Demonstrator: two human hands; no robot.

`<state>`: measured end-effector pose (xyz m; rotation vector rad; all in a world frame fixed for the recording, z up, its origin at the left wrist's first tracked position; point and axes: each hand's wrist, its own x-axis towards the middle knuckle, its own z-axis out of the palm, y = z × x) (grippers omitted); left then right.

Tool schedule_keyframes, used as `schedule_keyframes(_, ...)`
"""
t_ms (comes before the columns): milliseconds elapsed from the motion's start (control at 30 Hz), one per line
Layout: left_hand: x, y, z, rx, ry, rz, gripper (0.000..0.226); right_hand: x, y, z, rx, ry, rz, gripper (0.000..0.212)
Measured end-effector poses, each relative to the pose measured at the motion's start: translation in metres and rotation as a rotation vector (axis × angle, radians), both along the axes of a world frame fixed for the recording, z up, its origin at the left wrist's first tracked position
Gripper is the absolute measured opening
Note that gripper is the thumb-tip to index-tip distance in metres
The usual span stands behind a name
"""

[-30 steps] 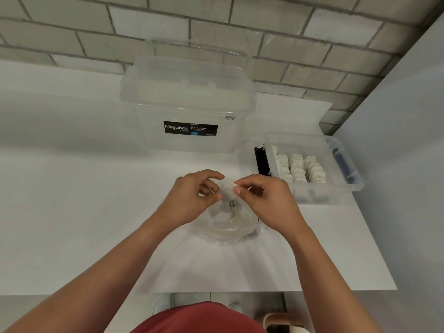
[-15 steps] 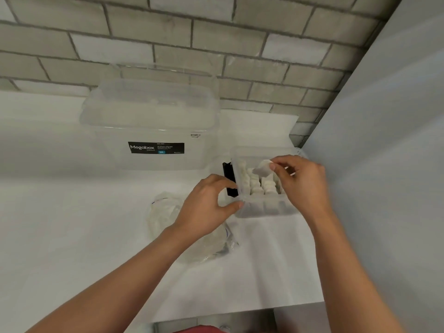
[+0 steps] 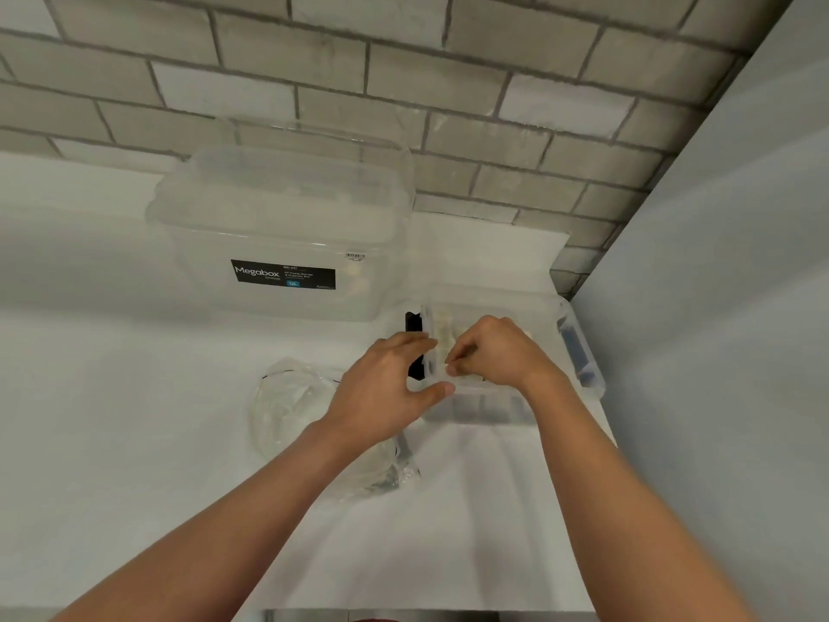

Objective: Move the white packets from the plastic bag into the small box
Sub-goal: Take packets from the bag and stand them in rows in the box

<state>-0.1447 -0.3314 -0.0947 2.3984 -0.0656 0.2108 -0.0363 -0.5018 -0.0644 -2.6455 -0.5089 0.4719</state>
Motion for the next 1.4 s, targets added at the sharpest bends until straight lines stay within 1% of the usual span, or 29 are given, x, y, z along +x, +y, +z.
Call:
schedule_keyframes(100,-0.002,-0.001,-0.001,-0.003,0.007,0.015,0.068,0.009,0.005,-0.011,-0.016,-0.037,-0.017,0.009)
schedule_keyframes(233,-0.004,-0.003,-0.002,-0.016,0.002,0.036,0.069,0.014,0.006,-0.017,-0.06,0.008,0.043,0.011)
schedule_keyframes(367,-0.003,-0.004,-0.001,-0.011,-0.005,0.044,0.068,0.017,0.005,-0.017,-0.051,0.017,0.049,0.013)
schedule_keyframes(533,-0.008,-0.001,0.003,-0.028,0.008,-0.009,0.062,0.012,-0.007,-0.01,-0.022,-0.028,-0.03,0.019)
schedule_keyframes(633,-0.021,0.01,0.004,-0.112,-0.027,-0.032,0.048,-0.004,-0.022,0.0,0.078,-0.1,-0.122,0.011)
schedule_keyframes(767,-0.048,0.046,-0.002,-0.151,-0.074,0.05,0.034,-0.052,-0.024,0.017,0.3,-0.243,-0.246,0.007)
schedule_keyframes(867,-0.067,0.081,-0.013,-0.114,-0.043,0.087,0.027,-0.103,0.0,0.027,0.464,-0.256,-0.263,0.007)
schedule_keyframes(933,-0.075,0.1,-0.022,-0.046,0.001,0.064,0.023,-0.131,0.022,0.023,0.502,-0.241,-0.2,0.008)
schedule_keyframes(1000,-0.081,0.115,-0.031,0.038,0.032,0.015,0.019,-0.151,0.049,0.01,0.424,-0.212,-0.103,0.008)
schedule_keyframes(1067,-0.079,0.12,-0.038,0.139,0.021,-0.046,0.016,-0.158,0.07,-0.008,0.259,-0.181,0.009,0.011)
schedule_keyframes(1167,-0.074,0.127,-0.043,0.227,0.057,-0.142,0.028,-0.162,0.098,-0.031,-0.022,-0.179,0.108,0.019)
schedule_keyframes(1300,-0.066,0.129,-0.05,0.42,0.099,-0.317,0.036,-0.163,0.111,-0.039,-0.282,-0.17,0.147,0.03)
schedule_keyframes(1400,-0.061,0.131,-0.057,0.547,0.154,-0.383,0.052,-0.161,0.11,-0.036,-0.393,-0.196,0.118,0.033)
